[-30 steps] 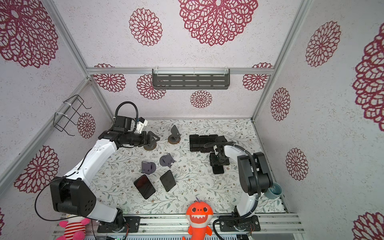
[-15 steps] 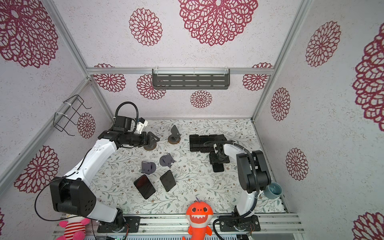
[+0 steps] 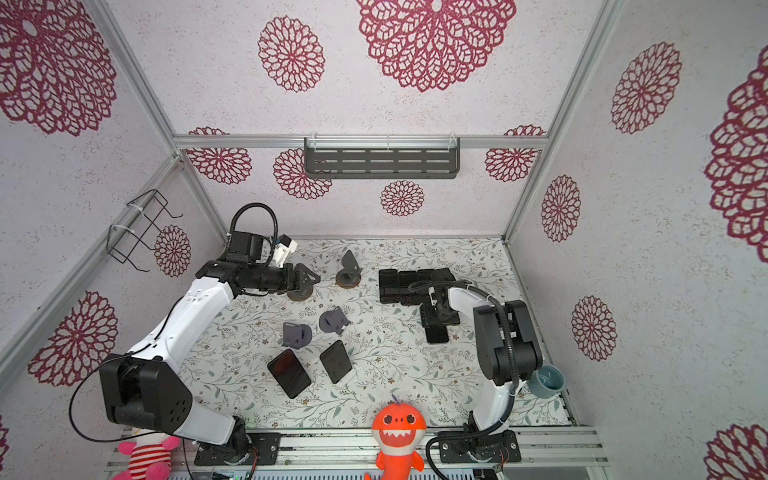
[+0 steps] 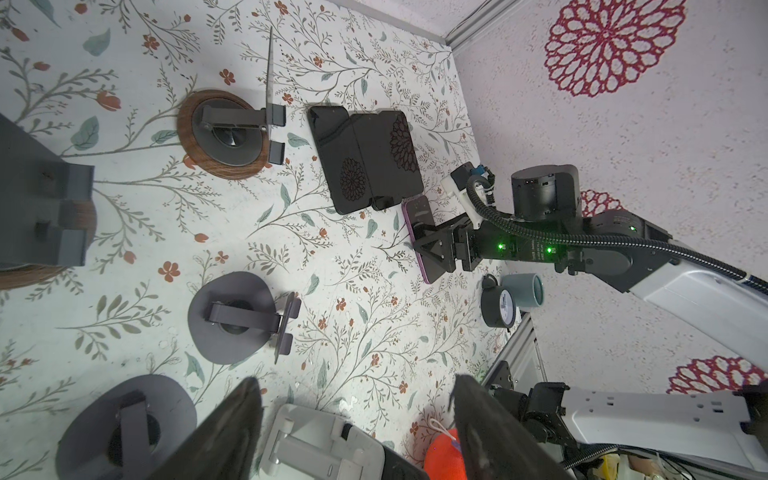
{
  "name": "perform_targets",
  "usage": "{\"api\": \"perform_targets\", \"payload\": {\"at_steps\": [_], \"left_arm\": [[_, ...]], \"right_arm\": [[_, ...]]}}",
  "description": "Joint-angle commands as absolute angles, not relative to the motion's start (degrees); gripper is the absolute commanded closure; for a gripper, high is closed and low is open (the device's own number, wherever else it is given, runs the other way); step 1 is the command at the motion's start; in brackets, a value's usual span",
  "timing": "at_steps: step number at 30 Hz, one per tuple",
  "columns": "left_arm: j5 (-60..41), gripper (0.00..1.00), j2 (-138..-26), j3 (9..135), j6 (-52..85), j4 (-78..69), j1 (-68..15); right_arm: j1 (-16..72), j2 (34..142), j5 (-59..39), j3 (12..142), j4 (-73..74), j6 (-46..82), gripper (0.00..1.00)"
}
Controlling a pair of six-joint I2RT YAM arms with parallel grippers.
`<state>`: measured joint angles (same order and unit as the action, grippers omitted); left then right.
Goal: Remove the phone from the phone stand
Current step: 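Carry the pink-edged phone with the right gripper and lower it beside the black phones, then open the right gripper to release the phone flat on the table, then lower the left gripper onto the black phone on the nearer white stand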
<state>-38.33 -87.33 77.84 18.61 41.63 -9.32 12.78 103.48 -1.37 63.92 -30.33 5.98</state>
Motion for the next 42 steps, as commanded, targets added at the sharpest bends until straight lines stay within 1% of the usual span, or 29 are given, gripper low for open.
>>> {"api": "perform_targets", "payload": {"at_steps": [1,4,6,8,9,14,17,21,22,25,30,35,37,42], "left_arm": [[-39.6,0.24,-87.1,79.3,17.6,41.3,-9.1],[-38.7,0.24,-86.8,79.3,17.2,41.5,-9.1],[-38.4,0.23,-86.7,79.3,16.5,41.9,-9.2],[-37.2,0.22,-86.3,79.3,15.9,42.1,-9.5],[-36.7,0.21,-86.1,79.1,15.5,42.1,-9.7],[-35.2,0.19,-85.9,79.5,14.1,43.3,-10.9],[-32.8,0.18,-85.6,79.6,13.3,44.2,-12.2],[-29.6,0.17,-84.8,79.6,13.2,44.5,-13.9],[-29.0,0.15,-84.2,79.4,13.1,44.3,-14.4],[-25.0,0.14,-82.1,79.1,11.2,44.4,-16.5],[-16.5,0.14,-77.6,79.0,6.2,46.4,-22.5],[-11.0,0.16,-75.3,79.4,4.2,49.9,-29.1],[-10.2,0.16,-75.7,79.0,4.0,51.3,-30.5],[-10.1,0.16,-77.2,77.0,4.2,52.6,-34.0]], "right_arm": [[11.9,104.9,-2.1,63.7,-31.0,5.6,0.25],[11.8,105.0,-2.1,64.6,-31.6,6.4,0.23],[11.8,104.5,-3.1,64.8,-31.5,6.5,0.16],[11.8,102.9,-4.5,64.4,-30.8,4.9,0.03],[11.7,102.1,-4.6,64.1,-30.7,4.3,0.01],[11.2,97.1,-6.6,63.1,-30.2,3.7,0.01],[11.2,91.5,-7.5,61.3,-27.7,5.1,0.01],[10.8,81.7,-4.5,52.7,-17.9,8.1,0.01],[10.7,80.2,-4.1,51.3,-17.0,8.5,0.01],[10.6,76.9,-4.2,49.2,-16.9,7.5,0.01],[10.8,72.2,-3.2,48.3,-18.5,6.4,0.01],[10.8,68.8,-9.3,47.8,-20.1,6.0,0.01],[10.8,68.6,-10.2,48.0,-21.4,5.8,0.02],[10.7,69.6,-8.3,46.7,-22.0,5.7,0.03]]}}
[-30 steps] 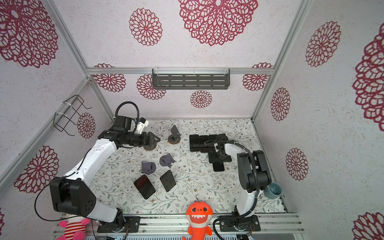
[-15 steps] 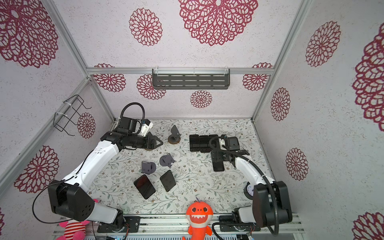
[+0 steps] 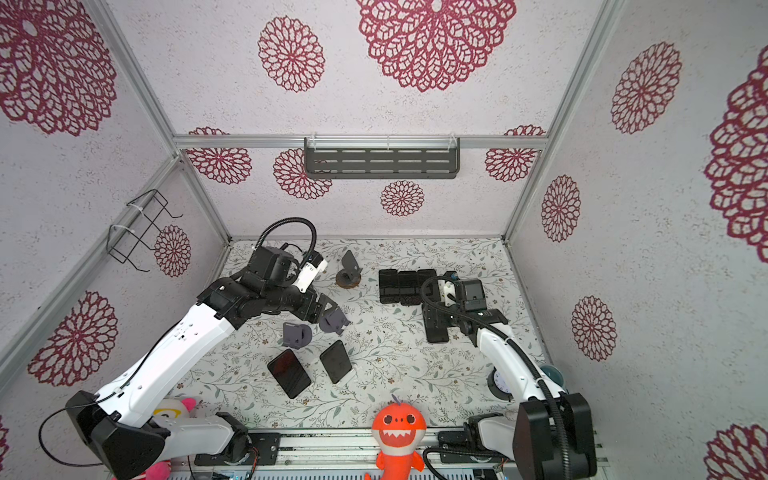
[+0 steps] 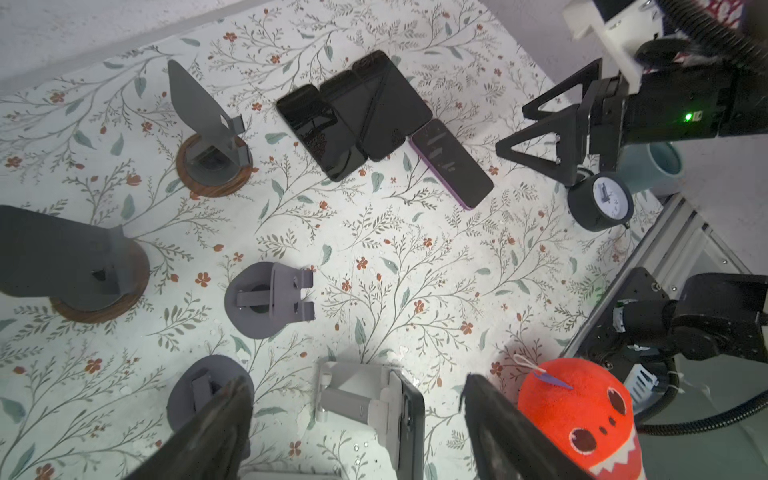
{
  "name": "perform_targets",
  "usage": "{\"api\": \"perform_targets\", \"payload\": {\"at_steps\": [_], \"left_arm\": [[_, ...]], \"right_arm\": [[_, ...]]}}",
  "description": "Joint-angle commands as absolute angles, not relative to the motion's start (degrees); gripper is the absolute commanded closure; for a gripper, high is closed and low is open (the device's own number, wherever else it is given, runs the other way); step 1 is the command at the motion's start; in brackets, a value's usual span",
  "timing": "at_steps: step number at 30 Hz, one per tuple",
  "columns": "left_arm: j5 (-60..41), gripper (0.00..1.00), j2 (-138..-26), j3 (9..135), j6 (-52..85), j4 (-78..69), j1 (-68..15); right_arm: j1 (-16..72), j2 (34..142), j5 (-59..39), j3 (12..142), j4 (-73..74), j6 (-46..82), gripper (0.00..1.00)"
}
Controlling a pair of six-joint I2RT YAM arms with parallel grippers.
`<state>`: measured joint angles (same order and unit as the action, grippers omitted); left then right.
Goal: Remove the phone from the phone stand
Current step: 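Lower the left gripper onto the black phone on the nearer white stand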
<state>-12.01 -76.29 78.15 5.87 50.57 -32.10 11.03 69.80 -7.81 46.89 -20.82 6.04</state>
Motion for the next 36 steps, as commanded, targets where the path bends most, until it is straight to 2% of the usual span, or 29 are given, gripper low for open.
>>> {"api": "perform_targets", "payload": {"at_steps": [1,5,14,23,30,36], "left_arm": [[-10.1,0.16,-77.5,76.3,4.1,52.7,-34.8],[-11.2,0.17,-78.5,74.3,4.3,52.6,-36.8],[-11.7,0.28,-76.8,69.4,9.6,51.9,-40.5],[-11.3,0.44,-74.4,63.8,14.6,49.7,-43.1],[-10.1,0.61,-73.7,62.0,15.4,48.4,-43.7],[-10.2,0.69,-74.3,62.2,14.9,48.3,-43.7]], "right_arm": [[10.8,69.6,-8.8,46.1,-21.4,5.9,0.03],[10.8,69.1,-9.5,44.9,-20.5,6.3,0.03],[10.8,69.4,-8.5,44.0,-21.0,6.8,0.04],[10.8,73.1,-9.1,46.9,-21.3,7.3,0.09],[10.8,74.0,-9.5,47.2,-21.0,7.6,0.09],[10.8,73.2,-8.9,47.3,-21.6,7.1,0.09]]}}
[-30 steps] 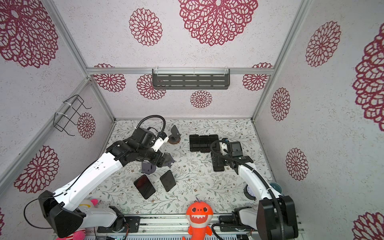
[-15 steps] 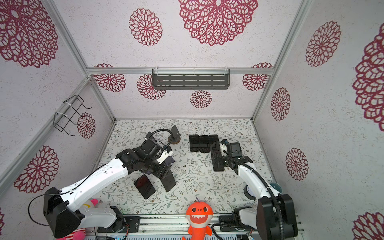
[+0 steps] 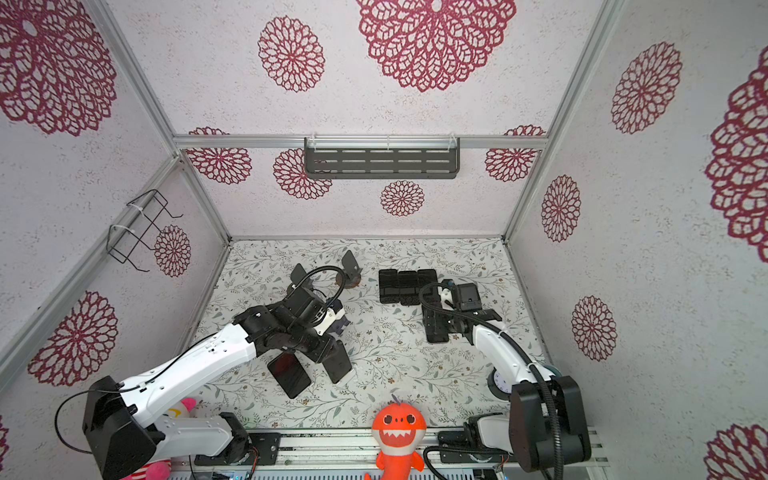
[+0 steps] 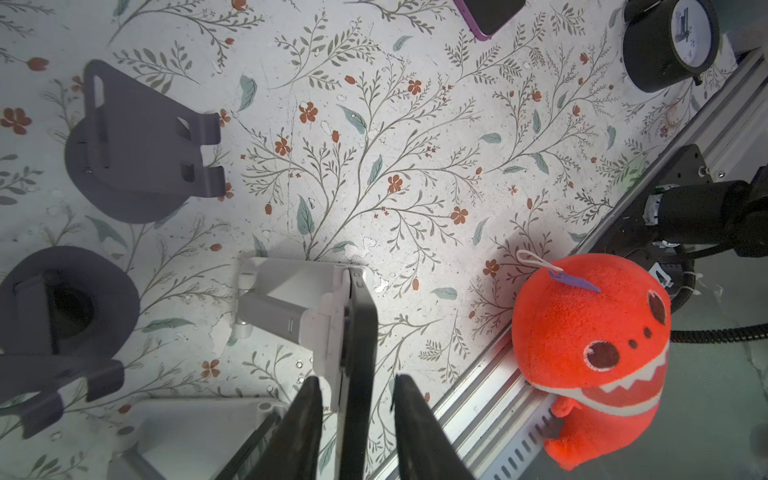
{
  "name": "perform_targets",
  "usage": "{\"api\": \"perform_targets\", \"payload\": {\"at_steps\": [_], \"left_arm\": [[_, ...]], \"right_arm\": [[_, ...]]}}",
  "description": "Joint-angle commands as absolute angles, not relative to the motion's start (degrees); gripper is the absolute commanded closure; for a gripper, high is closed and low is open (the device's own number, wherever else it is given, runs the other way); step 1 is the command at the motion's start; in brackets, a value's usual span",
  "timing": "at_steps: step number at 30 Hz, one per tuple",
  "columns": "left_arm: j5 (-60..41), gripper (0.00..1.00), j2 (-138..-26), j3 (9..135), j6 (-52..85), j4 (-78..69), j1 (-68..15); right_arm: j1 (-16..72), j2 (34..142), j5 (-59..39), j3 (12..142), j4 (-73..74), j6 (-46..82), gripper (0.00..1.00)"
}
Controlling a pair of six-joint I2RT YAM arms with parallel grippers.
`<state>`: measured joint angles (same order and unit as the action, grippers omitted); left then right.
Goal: Remove the phone from the phone stand
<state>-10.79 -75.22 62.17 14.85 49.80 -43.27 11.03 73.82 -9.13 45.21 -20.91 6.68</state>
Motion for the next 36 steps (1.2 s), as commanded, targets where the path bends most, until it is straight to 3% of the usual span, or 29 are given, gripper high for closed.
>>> {"api": "perform_targets", "payload": {"at_steps": [1,18,28,36], "left_arm": [[-10.2,0.71,-74.5,62.2,14.9,48.4,-43.8],[-10.5,0.98,-75.7,63.3,14.6,47.4,-43.7],[-10.1,1.00,-77.8,69.9,14.3,48.5,-43.0],[-24.1,1.00,-82.4,78.5,14.9,52.1,-35.6]], "right_arm": [[10.8,73.1,-8.8,47.4,-21.6,7.0,0.09],[12.2,70.2,-11.9,47.4,-21.4,5.2,0.09],[19.0,67.4,-12.1,50.4,-24.6,1.0,0.10],[28.8,62.0,-12.8,51.4,-23.5,-1.8,0.11]]}}
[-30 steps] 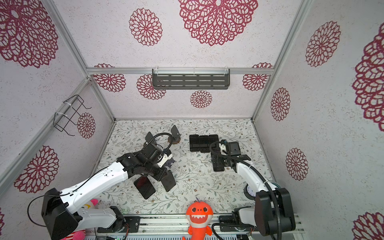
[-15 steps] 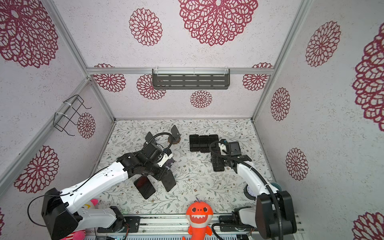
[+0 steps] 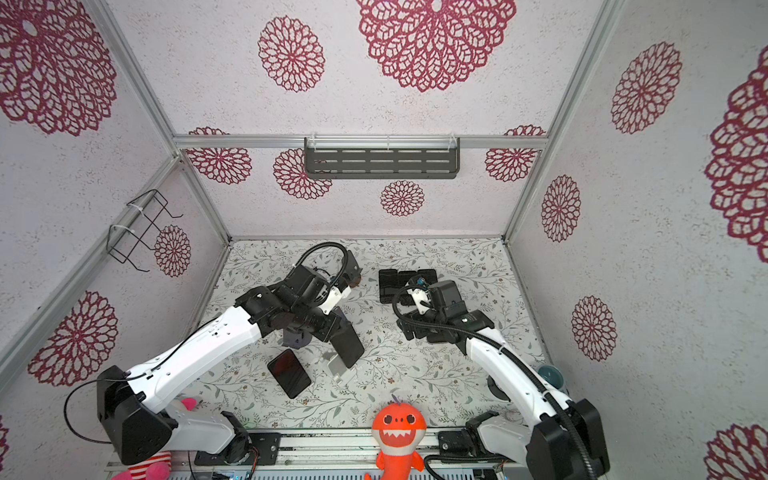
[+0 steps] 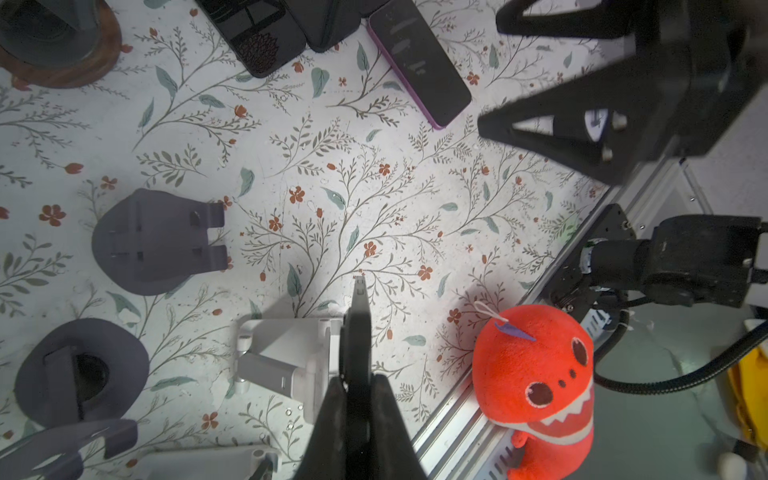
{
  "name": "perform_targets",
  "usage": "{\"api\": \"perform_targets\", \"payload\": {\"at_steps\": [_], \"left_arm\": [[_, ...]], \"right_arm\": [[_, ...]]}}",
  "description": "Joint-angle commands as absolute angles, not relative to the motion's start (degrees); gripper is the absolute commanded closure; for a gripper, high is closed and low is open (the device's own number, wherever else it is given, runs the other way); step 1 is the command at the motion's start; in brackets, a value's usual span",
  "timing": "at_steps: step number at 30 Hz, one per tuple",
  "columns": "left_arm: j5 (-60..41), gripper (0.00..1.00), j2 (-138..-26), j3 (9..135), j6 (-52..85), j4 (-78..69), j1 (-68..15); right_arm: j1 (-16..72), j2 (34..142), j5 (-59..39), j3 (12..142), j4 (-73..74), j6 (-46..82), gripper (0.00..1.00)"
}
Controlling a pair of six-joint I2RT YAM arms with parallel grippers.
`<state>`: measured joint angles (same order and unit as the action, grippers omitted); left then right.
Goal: Remove the phone from the phone stand
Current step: 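Bring the black phone toward the right gripper while the right gripper reaches for it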
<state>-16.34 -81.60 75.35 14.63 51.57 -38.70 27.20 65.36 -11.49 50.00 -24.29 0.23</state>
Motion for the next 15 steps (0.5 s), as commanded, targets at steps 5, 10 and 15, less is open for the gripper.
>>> {"api": "perform_targets", "payload": {"at_steps": [5,10,15], "left_arm": [[-32.6,1.00,-85.0,82.5,15.0,53.7,-29.4],[-43.8,1.00,-88.1,82.8,16.0,53.3,-23.6],[-51.1,1.00,-89.8,81.3,15.5,51.8,-20.5]], "right_arm": [[34.7,59.9,-15.1,52.9,-23.1,-2.4,0.13],[38.6,63.3,-13.6,58.1,-26.6,-5.1,0.12],[42.5,70.6,-11.3,66.2,-32.0,-7.4,0.09]]}}
